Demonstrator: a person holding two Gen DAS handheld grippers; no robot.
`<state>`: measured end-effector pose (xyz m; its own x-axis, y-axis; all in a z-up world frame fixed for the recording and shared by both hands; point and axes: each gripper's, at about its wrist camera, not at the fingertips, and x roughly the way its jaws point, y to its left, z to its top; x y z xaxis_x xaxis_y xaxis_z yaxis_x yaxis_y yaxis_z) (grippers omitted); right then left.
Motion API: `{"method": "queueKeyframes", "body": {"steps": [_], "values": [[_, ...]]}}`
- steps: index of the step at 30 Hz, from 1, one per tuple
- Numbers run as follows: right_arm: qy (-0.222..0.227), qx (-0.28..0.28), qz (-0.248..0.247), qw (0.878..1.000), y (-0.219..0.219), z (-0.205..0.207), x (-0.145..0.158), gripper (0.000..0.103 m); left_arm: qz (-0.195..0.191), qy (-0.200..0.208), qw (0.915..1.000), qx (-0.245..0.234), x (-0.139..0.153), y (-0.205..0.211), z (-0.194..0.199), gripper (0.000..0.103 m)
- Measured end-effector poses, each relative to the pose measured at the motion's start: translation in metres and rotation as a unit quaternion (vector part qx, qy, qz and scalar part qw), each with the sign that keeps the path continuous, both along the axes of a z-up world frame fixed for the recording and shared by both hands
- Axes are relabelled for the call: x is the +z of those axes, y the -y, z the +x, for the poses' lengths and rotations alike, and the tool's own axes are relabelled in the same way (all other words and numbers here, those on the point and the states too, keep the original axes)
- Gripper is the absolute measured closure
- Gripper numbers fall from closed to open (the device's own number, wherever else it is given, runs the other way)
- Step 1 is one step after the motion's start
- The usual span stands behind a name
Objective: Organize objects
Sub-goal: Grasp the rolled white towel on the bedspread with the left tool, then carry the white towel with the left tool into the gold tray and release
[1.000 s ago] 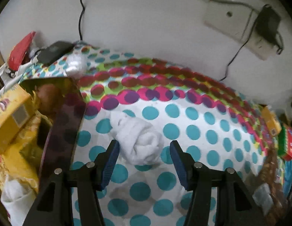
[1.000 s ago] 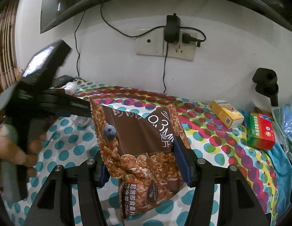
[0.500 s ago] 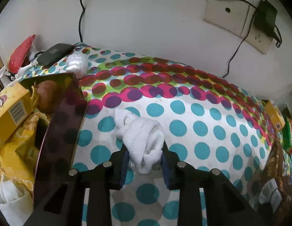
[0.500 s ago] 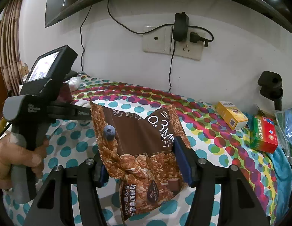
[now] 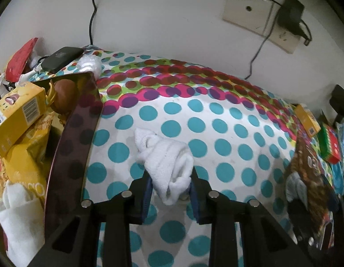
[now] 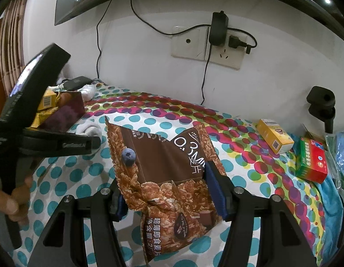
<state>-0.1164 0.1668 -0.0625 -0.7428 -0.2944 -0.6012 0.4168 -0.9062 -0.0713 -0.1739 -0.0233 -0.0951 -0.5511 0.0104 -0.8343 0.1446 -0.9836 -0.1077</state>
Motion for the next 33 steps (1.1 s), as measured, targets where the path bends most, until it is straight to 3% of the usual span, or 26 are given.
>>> {"method": "queueKeyframes", "body": {"steps": [9, 21, 33], "values": [[0.001, -0.001, 0.008, 1.000, 0.002, 0.002, 0.000, 0.045, -0.023, -0.016, 0.9995, -0.017, 0.021, -0.011, 0.026, 0.073], [-0.001, -0.006, 0.018, 1.000, 0.004, 0.001, 0.000, 0.045, -0.095, -0.042, 0.9943, -0.027, 0.047, -0.027, 0.083, 0.073], [0.002, -0.011, 0.047, 0.999, 0.012, -0.003, -0.004, 0.045, -0.083, -0.072, 0.9939, -0.009, 0.078, -0.009, 0.149, 0.073]]}}
